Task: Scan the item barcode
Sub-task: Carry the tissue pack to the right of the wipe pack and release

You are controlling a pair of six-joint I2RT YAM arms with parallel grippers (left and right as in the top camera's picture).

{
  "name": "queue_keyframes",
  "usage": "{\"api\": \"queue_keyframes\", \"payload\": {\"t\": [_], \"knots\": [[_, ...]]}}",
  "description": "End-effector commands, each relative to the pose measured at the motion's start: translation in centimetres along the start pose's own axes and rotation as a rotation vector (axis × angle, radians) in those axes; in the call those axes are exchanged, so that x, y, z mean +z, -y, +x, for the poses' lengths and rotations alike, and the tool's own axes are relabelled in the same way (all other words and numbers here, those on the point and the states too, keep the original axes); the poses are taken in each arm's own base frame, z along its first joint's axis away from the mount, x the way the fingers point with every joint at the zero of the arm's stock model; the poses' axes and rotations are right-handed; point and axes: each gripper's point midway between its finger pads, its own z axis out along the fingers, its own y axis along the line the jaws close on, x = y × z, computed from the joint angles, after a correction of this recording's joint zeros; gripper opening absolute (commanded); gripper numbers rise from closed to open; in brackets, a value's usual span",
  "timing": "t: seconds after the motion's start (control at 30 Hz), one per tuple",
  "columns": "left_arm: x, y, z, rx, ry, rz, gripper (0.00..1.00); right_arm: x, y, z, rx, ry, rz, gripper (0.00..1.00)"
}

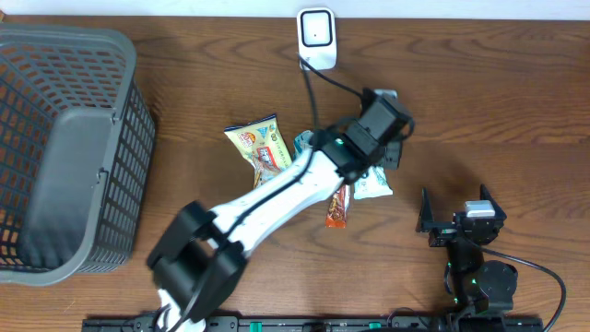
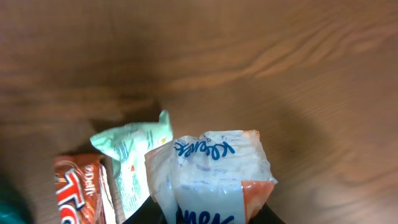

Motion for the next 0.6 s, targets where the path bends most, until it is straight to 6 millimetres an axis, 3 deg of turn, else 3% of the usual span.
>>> {"api": "queue_keyframes", "payload": {"t": [0.0,0.2,0.37,0.57], "knots": [[2.8,-1.5,1.7,0.0,-0.035,-0.077,0.17,0.0,0.0,0.1,0.002,0.0,0.001,0.99],[5.4,-1.9,4.6,0.025,-0.102,-0.109,0.17,0.0,0.0,0.1,0.002,0.0,0.001,0.99],[4.9,-1.5,4.3,0.026,-0.093,-0.101,0.55,0.0,0.0,0.1,0.002,0.0,0.001,0.99],[2.8,-0.7,3.1,0.083,-0.066,-0.077,0.88,0.0,0.0,0.1,0.002,0.0,0.001,0.99]]}}
